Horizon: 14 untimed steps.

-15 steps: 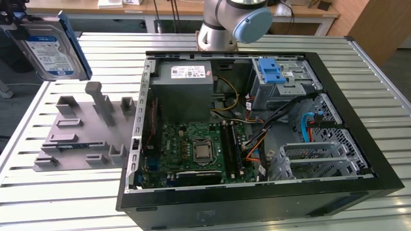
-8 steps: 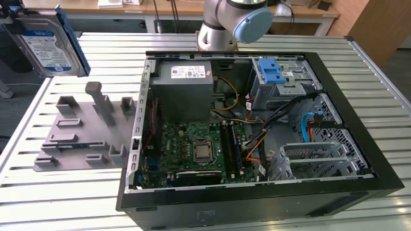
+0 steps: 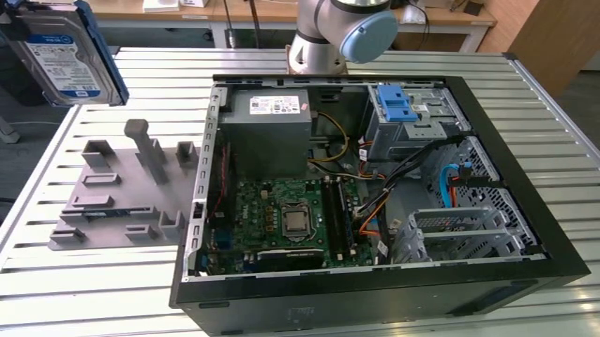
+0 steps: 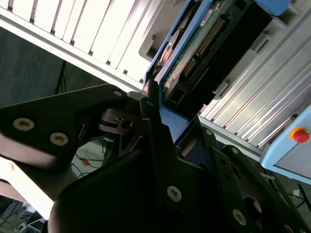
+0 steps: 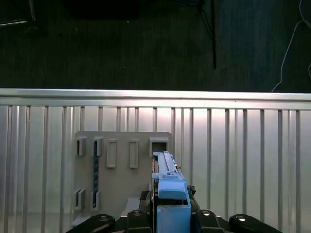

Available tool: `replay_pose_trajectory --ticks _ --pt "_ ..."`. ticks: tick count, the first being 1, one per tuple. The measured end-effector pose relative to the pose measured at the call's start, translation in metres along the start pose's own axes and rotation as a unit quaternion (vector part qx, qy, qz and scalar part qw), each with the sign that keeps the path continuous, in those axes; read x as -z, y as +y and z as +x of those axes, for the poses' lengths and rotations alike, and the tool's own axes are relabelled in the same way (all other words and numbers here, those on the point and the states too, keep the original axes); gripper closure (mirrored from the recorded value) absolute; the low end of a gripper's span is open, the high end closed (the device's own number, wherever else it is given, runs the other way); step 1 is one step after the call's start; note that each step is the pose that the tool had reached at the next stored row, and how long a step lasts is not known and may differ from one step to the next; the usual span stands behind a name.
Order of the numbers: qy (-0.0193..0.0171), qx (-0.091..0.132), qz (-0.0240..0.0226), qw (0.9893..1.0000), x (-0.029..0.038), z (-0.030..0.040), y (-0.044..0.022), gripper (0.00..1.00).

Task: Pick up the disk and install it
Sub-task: 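Pick up the disk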

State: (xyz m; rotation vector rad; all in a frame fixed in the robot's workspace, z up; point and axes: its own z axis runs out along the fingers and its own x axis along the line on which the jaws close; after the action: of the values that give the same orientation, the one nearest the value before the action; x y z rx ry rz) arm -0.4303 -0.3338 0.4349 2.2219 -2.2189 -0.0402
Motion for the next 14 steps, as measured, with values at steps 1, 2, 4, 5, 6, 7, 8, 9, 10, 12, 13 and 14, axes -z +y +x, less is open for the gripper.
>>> replay_pose_trajectory --ticks 1,2,4,5,6,7,8,9,10,12,13,14 --pt "0.0 0.0 0.0 1.0 0.0016 0.0 0.0 0.64" --pt "0.0 0.0 0.0 1.0 0.0032 -0.0001 0.0 0.64" --pt "0.0 0.0 0.0 1.0 0.0061 -0.0001 0.0001 0.64" --pt "0.0 0.0 0.0 1.0 0.0075 -0.0001 0.0001 0.64" --pt "0.0 0.0 -0.0001 1.0 0.0093 -0.0002 0.0002 0.64" --pt "0.0 0.0 -0.0001 1.0 0.0109 -0.0002 0.0002 0.64" --pt "0.0 0.0 0.0 1.0 0.0125 -0.0002 0.0002 0.64" --pt "0.0 0.0 0.0 1.0 0.0141 -0.0002 0.0003 0.64" --pt "0.0 0.0 0.0 1.0 0.0159 -0.0003 0.0003 0.64" --pt "0.0 0.0 0.0 1.0 0.0192 -0.0003 0.0004 0.64" --pt "0.0 0.0 -0.0001 1.0 0.0211 -0.0004 0.0004 0.64" --pt "0.0 0.0 -0.0001 1.0 0.0228 -0.0004 0.0004 0.64"
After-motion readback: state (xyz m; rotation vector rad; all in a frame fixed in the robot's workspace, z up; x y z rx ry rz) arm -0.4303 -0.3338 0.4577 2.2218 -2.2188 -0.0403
